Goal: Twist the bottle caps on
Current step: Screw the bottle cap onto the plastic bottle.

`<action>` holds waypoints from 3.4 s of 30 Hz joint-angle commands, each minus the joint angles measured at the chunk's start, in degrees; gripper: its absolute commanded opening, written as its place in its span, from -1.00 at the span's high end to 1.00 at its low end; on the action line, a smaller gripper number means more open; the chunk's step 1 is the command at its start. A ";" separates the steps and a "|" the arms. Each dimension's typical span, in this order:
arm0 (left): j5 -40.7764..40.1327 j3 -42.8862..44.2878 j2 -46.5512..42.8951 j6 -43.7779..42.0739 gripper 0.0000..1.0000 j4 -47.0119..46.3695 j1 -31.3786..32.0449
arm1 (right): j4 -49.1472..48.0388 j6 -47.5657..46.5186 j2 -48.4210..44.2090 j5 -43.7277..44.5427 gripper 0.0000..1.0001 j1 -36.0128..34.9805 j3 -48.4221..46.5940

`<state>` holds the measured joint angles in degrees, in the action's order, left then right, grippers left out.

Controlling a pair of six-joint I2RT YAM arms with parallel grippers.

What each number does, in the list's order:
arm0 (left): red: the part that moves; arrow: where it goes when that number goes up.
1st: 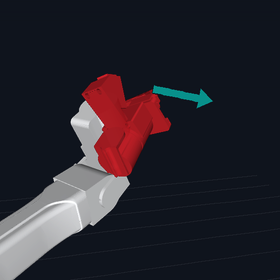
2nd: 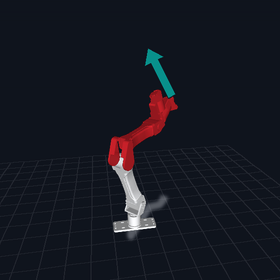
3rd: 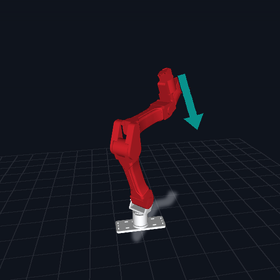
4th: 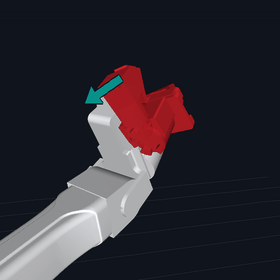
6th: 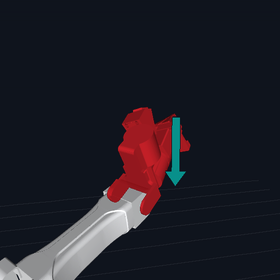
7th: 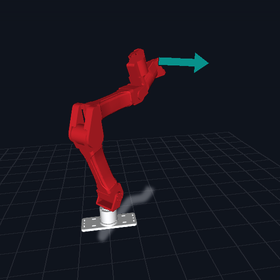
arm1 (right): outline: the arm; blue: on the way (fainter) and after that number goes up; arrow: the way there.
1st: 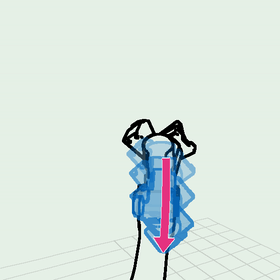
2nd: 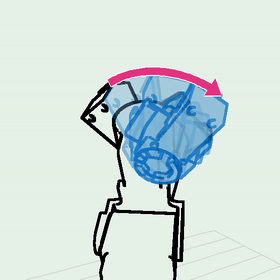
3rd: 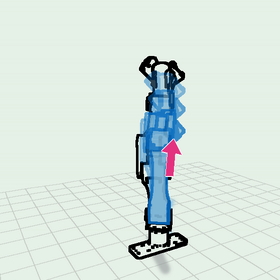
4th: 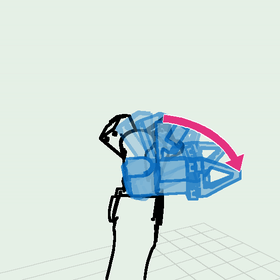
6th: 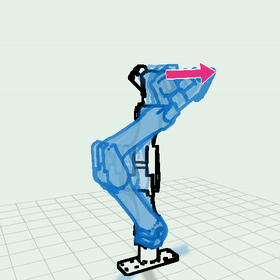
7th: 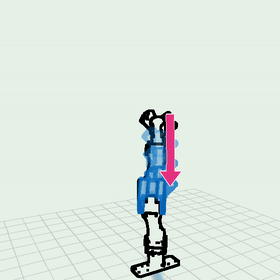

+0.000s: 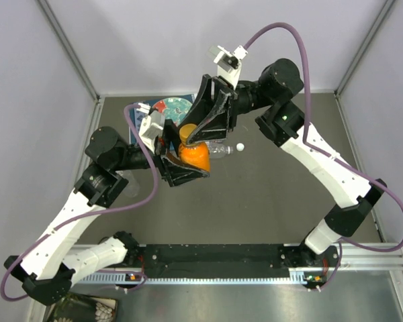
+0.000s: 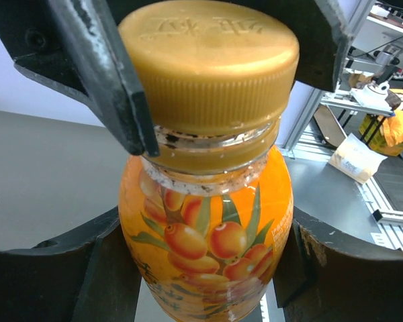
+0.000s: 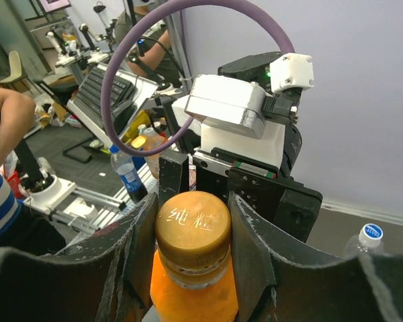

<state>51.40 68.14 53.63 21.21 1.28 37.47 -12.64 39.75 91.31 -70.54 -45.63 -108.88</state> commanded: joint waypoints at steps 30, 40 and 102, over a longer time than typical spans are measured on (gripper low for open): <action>-31.00 10.08 1.22 -9.96 1.00 5.22 -2.84 | 20.99 -15.67 -3.95 20.00 0.58 -1.31 8.16; -47.08 11.14 2.01 -13.92 1.00 7.77 -3.11 | 32.06 -21.81 -4.12 38.17 0.60 -6.58 5.35; 12.59 1.38 3.33 -3.46 1.00 -5.49 -1.09 | -23.06 13.97 -1.75 -6.09 -0.36 4.59 2.79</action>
<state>63.64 69.80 56.69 17.82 -0.08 36.12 -26.39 49.95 90.67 -72.73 -38.94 -106.06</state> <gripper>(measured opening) 0.679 0.703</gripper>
